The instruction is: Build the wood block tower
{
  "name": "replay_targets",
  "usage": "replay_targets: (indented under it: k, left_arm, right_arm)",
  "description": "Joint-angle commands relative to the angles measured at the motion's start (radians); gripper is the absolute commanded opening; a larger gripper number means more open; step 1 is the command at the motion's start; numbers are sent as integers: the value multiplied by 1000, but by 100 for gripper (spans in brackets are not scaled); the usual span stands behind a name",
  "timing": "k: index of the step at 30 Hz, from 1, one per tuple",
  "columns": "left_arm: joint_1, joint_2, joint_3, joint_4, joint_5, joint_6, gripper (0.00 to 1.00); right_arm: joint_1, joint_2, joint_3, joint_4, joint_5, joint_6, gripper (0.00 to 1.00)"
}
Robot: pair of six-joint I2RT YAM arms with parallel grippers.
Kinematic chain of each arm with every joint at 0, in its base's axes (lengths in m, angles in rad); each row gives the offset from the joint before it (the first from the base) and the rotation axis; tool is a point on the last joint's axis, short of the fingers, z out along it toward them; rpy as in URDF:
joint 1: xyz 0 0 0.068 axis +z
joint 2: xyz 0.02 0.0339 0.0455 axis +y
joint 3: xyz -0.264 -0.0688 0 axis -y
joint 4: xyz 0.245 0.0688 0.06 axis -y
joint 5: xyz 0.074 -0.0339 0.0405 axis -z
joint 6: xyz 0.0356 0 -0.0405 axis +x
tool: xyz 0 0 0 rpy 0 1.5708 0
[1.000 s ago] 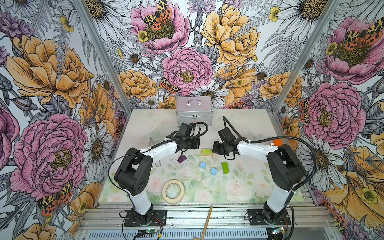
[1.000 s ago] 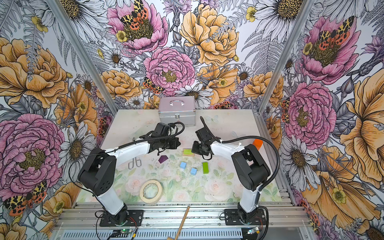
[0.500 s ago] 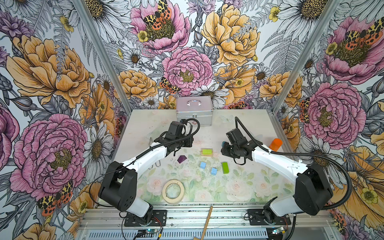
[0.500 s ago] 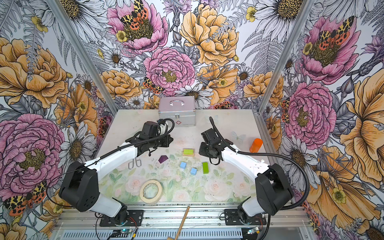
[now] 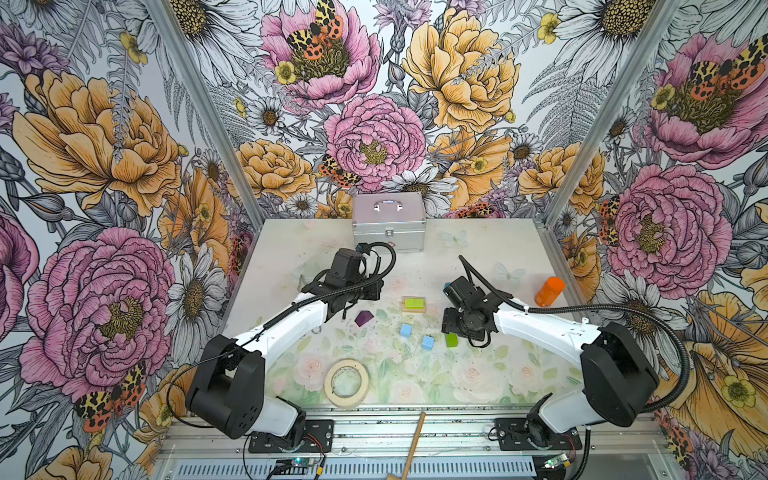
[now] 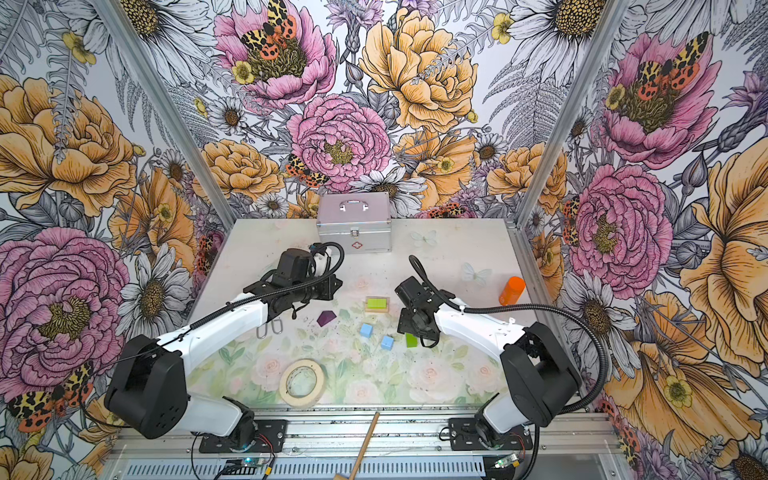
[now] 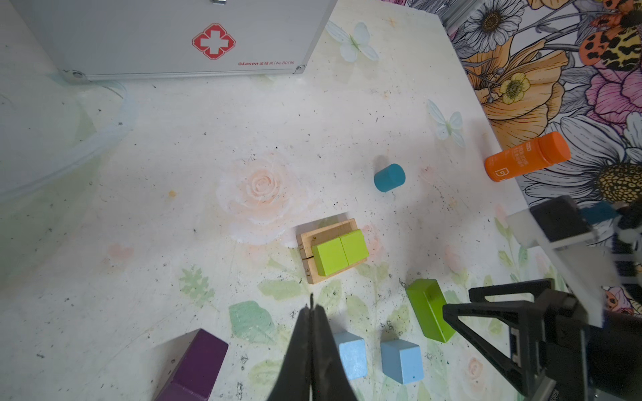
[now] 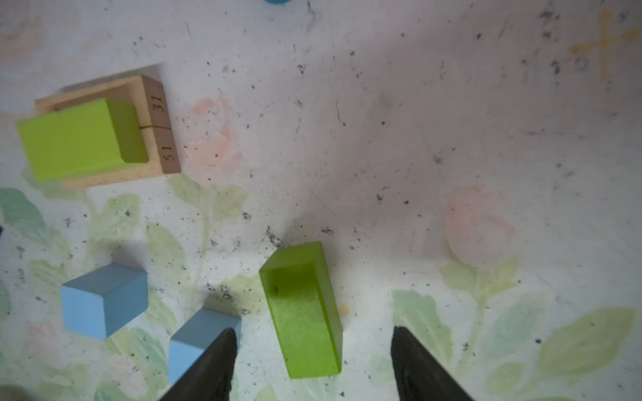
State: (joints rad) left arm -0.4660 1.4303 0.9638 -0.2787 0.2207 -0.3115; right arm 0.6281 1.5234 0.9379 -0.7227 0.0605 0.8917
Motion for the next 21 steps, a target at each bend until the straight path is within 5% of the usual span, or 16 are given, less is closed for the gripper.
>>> replay_targets:
  k: [1, 4, 11, 21]
  left_arm:
    - [10, -24, -14, 42, -2, 14, 6]
    - [11, -18, -13, 42, 0, 13, 6]
    - [17, -8, -13, 45, 11, 12, 6]
    - [20, -22, -10, 44, 17, -1, 6]
  right_arm:
    - [7, 56, 36, -7, 30, -9, 68]
    - [9, 105, 50, -7, 26, -17, 55]
    - [12, 144, 65, 3, 15, -7, 1]
    - [-19, 91, 31, 3, 20, 216, 0]
